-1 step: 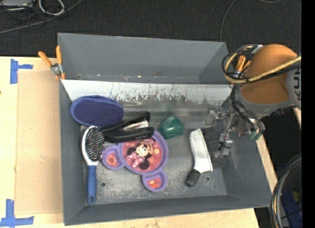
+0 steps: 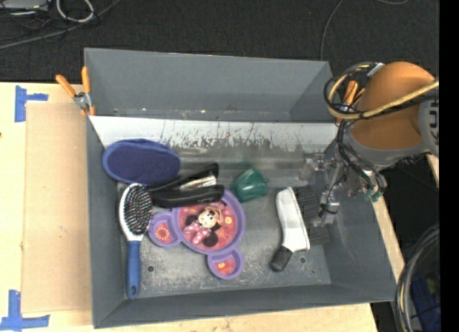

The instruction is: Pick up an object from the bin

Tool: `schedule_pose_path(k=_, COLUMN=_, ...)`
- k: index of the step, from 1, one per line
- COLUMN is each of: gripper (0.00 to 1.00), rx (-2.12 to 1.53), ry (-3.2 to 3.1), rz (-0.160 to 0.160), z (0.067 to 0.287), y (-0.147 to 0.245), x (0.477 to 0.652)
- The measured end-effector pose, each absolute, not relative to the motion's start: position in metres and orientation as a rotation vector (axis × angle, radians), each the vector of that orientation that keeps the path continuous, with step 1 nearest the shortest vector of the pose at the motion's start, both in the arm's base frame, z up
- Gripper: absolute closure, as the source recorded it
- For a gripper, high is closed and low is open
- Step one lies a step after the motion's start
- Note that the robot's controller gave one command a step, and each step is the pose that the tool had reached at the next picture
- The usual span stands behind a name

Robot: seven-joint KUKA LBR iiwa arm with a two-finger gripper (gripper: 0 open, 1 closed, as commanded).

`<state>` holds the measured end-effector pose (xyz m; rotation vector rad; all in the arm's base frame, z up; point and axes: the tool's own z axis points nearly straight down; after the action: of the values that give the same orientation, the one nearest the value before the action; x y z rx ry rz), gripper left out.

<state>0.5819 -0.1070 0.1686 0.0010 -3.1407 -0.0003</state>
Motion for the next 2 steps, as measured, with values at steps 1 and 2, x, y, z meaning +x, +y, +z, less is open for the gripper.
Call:
schedule_pose_path(k=1, gripper=0.00, rx=0.563, ry=-3.092, rz=0.000, z=0.109, y=-0.097, x=0.578)
schedule_pose_path(k=2, gripper=0.00, rx=0.811, ry=-3.033, rz=-0.003, z=0.095, y=-0.092, x=0.574)
